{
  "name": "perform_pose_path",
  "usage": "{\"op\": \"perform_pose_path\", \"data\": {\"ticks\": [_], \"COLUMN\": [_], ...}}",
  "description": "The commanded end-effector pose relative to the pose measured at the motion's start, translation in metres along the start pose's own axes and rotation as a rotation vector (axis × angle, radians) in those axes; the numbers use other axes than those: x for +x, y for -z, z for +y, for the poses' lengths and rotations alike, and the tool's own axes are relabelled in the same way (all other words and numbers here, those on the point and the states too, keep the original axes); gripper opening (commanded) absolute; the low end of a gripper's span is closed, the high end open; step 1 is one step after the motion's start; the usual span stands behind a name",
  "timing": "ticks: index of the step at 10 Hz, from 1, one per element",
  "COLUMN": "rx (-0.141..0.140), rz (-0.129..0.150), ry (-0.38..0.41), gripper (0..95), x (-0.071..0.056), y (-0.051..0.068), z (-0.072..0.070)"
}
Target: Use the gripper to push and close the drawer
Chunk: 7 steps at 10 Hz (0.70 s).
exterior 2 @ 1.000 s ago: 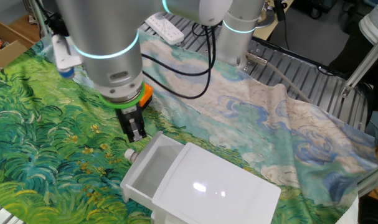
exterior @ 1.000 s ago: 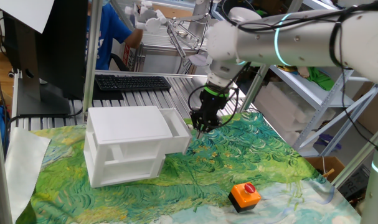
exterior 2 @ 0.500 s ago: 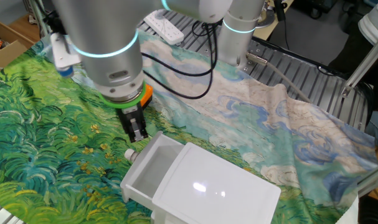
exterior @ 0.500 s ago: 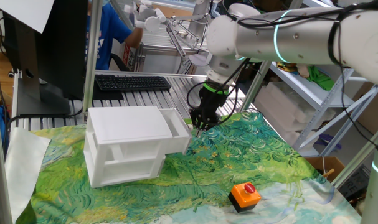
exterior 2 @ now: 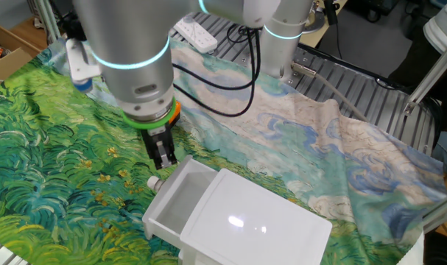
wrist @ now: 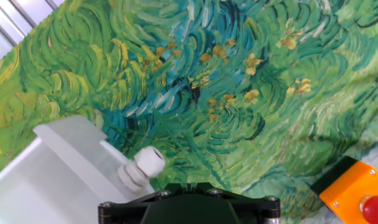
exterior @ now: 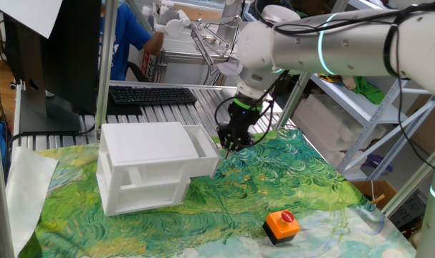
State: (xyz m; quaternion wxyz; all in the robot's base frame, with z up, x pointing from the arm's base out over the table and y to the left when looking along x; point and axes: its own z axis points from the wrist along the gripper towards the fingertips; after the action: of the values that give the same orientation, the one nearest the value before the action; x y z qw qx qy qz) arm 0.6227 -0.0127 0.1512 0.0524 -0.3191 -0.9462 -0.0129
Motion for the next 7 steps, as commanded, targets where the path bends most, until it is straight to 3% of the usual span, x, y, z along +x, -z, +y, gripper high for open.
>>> {"op": "perform_pose_path", "data": {"ticks": [1, 2, 3, 7], "rx": [0.028, 0.027, 0.026, 0.017], "rz": [-0.043, -0.084, -0.100, -0.114], "ry": [0.031, 0.082, 0.132, 0.319], "gripper": [0.0, 0.0, 0.0, 0.0], "x": [0.0013, 0.0013, 0.0013, 0.0013], "y": [-0.0004, -0.0004, -0.0004, -0.0004], "z": [-0.0013, -0.0013, -0.0013, -0.0013]}}
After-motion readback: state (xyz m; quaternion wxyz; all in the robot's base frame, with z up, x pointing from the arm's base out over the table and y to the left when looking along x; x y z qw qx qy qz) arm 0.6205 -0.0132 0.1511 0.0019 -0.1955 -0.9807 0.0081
